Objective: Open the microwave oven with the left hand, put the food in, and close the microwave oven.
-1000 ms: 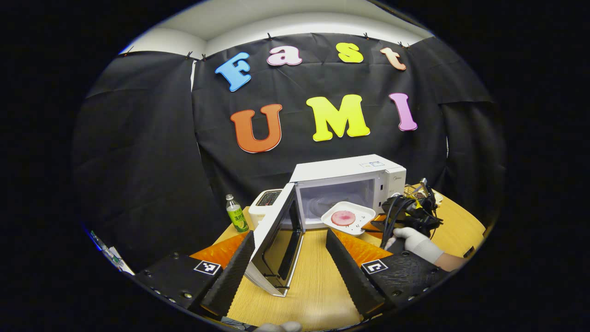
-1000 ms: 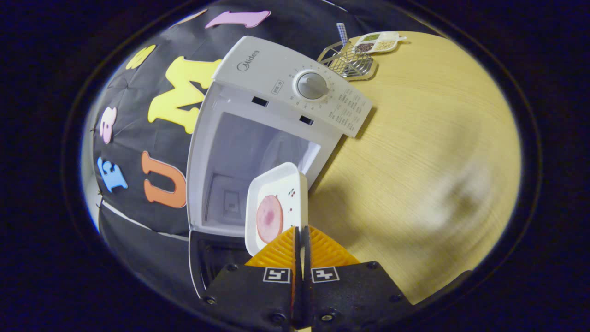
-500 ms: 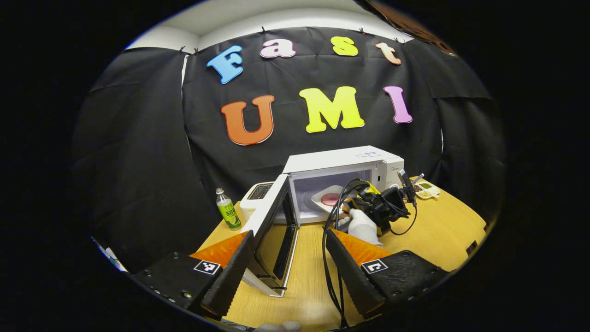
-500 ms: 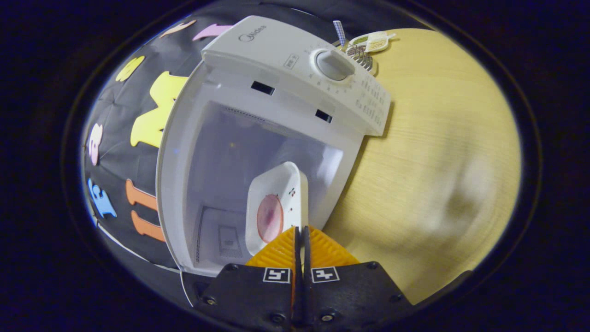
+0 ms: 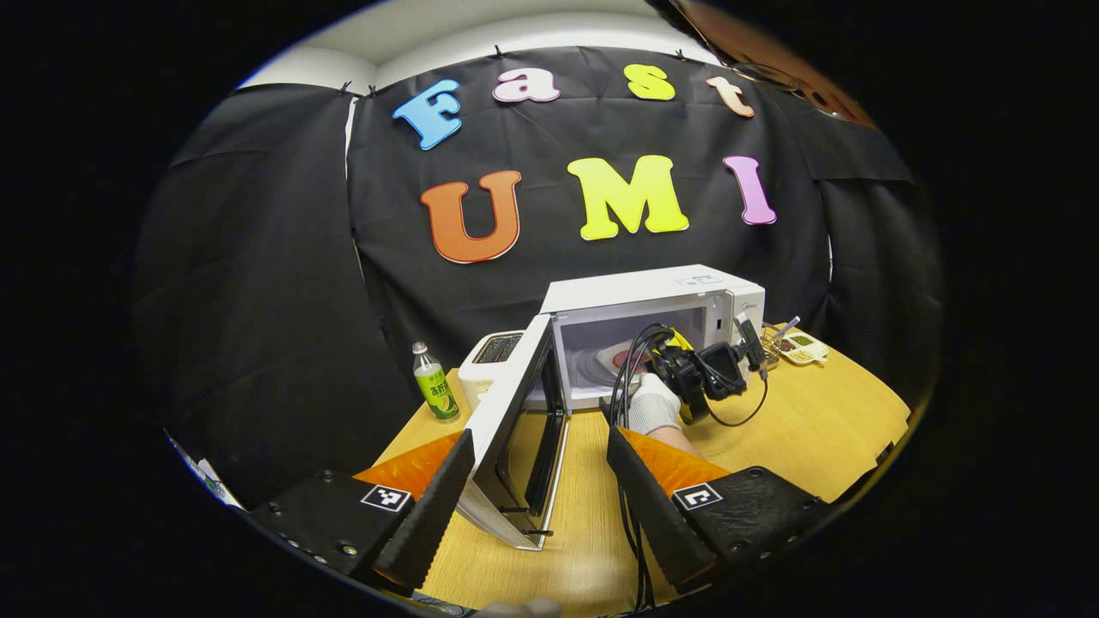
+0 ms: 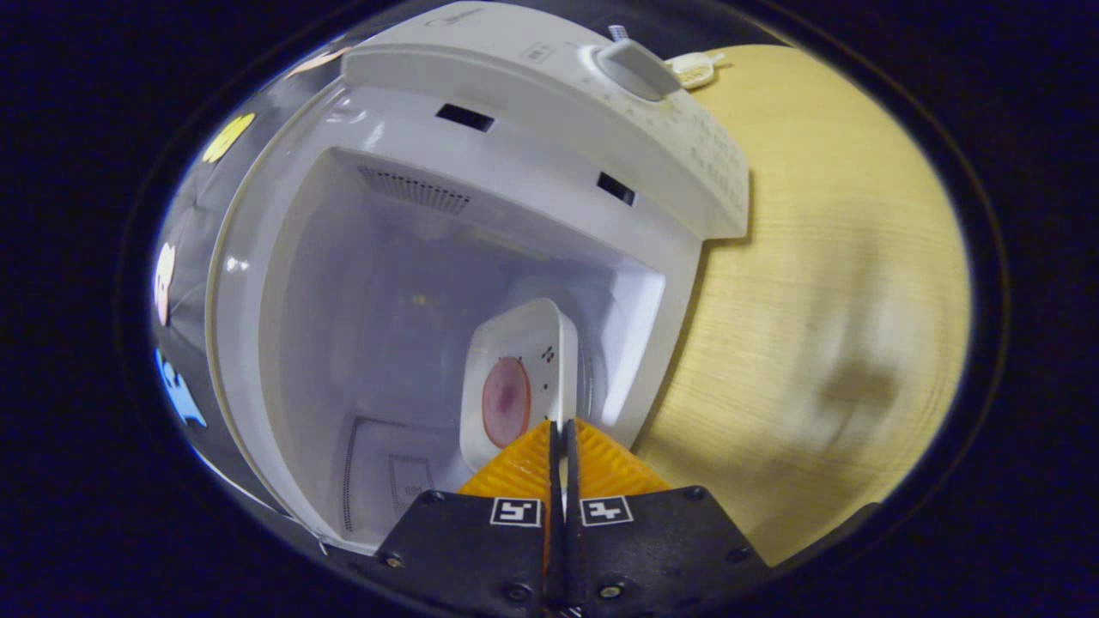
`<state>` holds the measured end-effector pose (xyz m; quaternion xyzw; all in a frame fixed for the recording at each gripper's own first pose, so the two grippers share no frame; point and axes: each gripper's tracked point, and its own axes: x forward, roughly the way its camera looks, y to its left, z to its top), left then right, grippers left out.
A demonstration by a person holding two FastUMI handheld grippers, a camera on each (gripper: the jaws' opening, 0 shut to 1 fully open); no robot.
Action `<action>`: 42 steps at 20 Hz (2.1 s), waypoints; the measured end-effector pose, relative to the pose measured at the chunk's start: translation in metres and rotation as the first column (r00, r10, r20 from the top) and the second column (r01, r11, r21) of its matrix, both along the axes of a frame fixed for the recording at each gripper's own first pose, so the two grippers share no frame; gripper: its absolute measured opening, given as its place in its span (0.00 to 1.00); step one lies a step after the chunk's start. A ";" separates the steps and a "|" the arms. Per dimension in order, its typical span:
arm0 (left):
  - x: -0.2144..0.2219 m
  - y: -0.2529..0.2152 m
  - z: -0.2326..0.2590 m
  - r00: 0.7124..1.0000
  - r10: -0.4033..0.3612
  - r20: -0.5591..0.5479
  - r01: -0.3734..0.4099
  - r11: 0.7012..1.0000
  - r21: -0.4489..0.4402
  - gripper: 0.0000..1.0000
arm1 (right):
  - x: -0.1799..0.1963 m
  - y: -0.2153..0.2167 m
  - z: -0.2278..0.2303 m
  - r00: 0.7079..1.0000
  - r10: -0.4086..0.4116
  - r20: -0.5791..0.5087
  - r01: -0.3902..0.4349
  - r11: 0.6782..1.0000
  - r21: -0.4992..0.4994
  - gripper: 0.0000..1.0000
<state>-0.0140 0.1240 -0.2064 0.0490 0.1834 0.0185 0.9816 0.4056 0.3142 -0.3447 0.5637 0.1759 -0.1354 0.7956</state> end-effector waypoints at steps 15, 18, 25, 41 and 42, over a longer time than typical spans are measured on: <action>-0.004 0.018 0.046 0.995 0.039 0.094 -0.044 0.998 0.055 0.95 | -0.075 -0.044 0.139 0.952 0.231 0.202 -0.143 0.917 -0.371 0.94; -0.002 0.028 0.067 0.989 0.047 0.143 -0.057 0.996 0.066 0.95 | -0.112 -0.066 0.185 0.917 0.343 0.205 -0.197 0.834 -0.515 0.94; 0.008 0.075 0.087 0.972 0.108 0.207 -0.125 0.990 0.070 0.95 | -0.216 -0.136 0.237 0.890 0.443 0.112 -0.211 0.616 -0.759 0.98; -0.002 0.165 0.019 0.955 0.260 0.146 -0.262 0.965 -0.007 0.31 | -0.317 -0.203 0.282 0.907 0.419 0.031 -0.180 0.454 -0.872 0.98; 0.003 0.170 0.010 0.954 0.266 0.141 -0.266 0.964 -0.016 0.00 | -0.318 -0.203 0.281 0.907 0.420 0.028 -0.185 0.458 -0.869 0.98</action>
